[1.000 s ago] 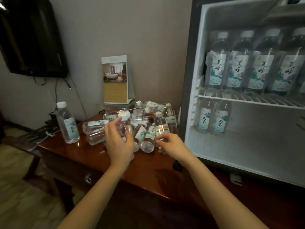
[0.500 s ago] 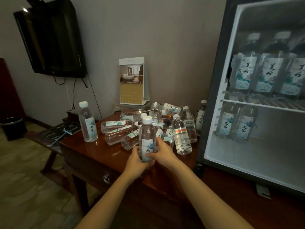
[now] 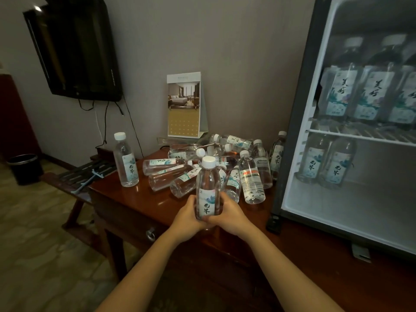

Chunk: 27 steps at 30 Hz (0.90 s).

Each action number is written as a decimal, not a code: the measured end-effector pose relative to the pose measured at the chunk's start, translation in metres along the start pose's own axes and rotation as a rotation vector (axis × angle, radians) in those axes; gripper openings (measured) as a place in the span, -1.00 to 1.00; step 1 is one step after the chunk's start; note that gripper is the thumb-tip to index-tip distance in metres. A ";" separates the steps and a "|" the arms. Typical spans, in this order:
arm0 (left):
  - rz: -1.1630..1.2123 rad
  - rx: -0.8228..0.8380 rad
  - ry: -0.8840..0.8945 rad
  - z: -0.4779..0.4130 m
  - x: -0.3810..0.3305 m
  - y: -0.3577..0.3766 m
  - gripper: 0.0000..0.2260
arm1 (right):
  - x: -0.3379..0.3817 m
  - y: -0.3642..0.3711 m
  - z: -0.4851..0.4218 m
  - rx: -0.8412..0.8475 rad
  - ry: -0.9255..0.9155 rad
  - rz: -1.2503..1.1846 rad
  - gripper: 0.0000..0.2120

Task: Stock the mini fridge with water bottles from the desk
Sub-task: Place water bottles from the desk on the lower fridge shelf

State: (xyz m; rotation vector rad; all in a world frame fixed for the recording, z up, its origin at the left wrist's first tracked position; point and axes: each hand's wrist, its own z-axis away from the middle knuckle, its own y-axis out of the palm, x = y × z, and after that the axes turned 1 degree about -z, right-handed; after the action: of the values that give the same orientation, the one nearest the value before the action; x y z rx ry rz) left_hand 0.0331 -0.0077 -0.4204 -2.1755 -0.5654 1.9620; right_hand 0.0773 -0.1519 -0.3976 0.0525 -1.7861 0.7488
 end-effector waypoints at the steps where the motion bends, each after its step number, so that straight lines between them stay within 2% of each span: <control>1: -0.033 0.008 0.013 0.003 -0.002 0.001 -0.30 | -0.001 -0.001 0.003 0.000 -0.002 -0.007 -0.33; 7: -0.079 0.095 0.068 0.023 -0.018 0.017 -0.21 | -0.007 -0.019 0.030 0.034 -0.022 -0.035 -0.28; 10: -0.053 0.143 0.118 0.029 -0.031 0.035 -0.23 | -0.009 -0.037 0.051 0.000 -0.020 -0.041 -0.31; 17: 0.048 0.211 0.242 0.015 -0.075 0.096 -0.29 | -0.008 -0.103 0.094 -0.232 -0.030 -0.073 -0.44; 21: 0.033 0.263 0.294 0.001 -0.098 0.141 -0.36 | -0.015 -0.142 0.118 -0.348 -0.010 -0.087 -0.48; 27: -0.030 0.362 0.380 -0.016 -0.134 0.210 -0.36 | -0.035 -0.196 0.140 -0.510 0.041 -0.101 -0.48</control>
State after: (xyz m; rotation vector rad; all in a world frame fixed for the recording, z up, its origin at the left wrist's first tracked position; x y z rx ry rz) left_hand 0.0752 -0.2490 -0.3707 -2.1988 -0.1664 1.4391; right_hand 0.0483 -0.3905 -0.3603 -0.2098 -1.8708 0.2059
